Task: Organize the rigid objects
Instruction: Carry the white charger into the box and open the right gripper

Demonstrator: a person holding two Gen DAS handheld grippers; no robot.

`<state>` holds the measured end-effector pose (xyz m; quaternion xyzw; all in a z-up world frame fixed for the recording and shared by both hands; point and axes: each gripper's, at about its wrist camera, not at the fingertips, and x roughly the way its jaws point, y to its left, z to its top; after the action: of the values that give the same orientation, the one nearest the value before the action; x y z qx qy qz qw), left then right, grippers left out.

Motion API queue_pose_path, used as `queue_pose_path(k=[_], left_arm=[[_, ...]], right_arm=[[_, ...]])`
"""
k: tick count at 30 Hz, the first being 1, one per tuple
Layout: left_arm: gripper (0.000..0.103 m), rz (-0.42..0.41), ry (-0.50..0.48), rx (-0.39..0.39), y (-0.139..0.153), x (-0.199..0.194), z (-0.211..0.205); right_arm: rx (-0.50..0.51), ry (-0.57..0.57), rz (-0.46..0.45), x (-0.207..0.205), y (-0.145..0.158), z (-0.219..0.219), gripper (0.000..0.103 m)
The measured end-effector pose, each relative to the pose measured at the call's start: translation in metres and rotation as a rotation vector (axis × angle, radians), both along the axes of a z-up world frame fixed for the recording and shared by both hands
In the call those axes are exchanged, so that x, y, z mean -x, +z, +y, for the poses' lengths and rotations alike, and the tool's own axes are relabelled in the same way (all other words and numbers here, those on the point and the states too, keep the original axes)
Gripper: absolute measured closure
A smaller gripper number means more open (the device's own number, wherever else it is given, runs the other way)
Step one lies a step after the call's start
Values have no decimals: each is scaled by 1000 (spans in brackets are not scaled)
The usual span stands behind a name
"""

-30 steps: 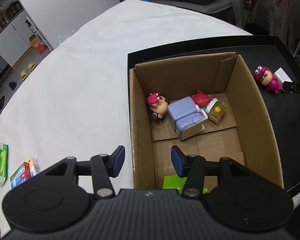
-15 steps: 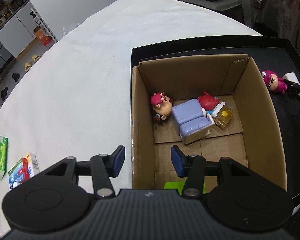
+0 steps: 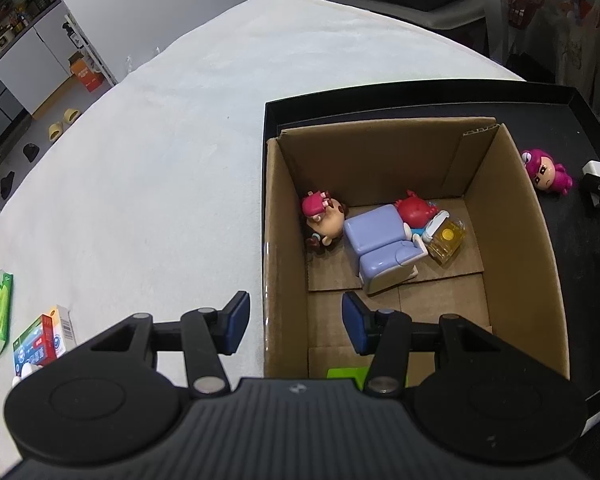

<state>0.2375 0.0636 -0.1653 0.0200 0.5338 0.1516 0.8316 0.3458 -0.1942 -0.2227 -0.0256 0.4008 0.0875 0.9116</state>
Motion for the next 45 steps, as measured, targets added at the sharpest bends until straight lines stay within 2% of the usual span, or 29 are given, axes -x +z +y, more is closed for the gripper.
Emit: queue_pose_path(k=[14, 24, 30, 32, 35, 45], left_arm=[[54, -60, 9, 25, 9, 14, 8], [55, -87, -1, 69, 10, 22, 15], [64, -105, -18, 113, 10, 30, 21], [73, -102, -17, 131, 8, 30, 24], [79, -99, -21, 153, 6, 31, 27], [90, -116, -24, 207, 5, 39, 37]], right_arm=[[-20, 72, -2, 37, 40, 27, 67], [-14, 126, -60, 58, 78, 60, 67], [5, 158, -97, 65, 98, 80, 67], [8, 171, -107, 68, 103, 87, 67], [21, 191, -118, 71, 109, 100, 67], [65, 274, -130, 89, 117, 142, 67]])
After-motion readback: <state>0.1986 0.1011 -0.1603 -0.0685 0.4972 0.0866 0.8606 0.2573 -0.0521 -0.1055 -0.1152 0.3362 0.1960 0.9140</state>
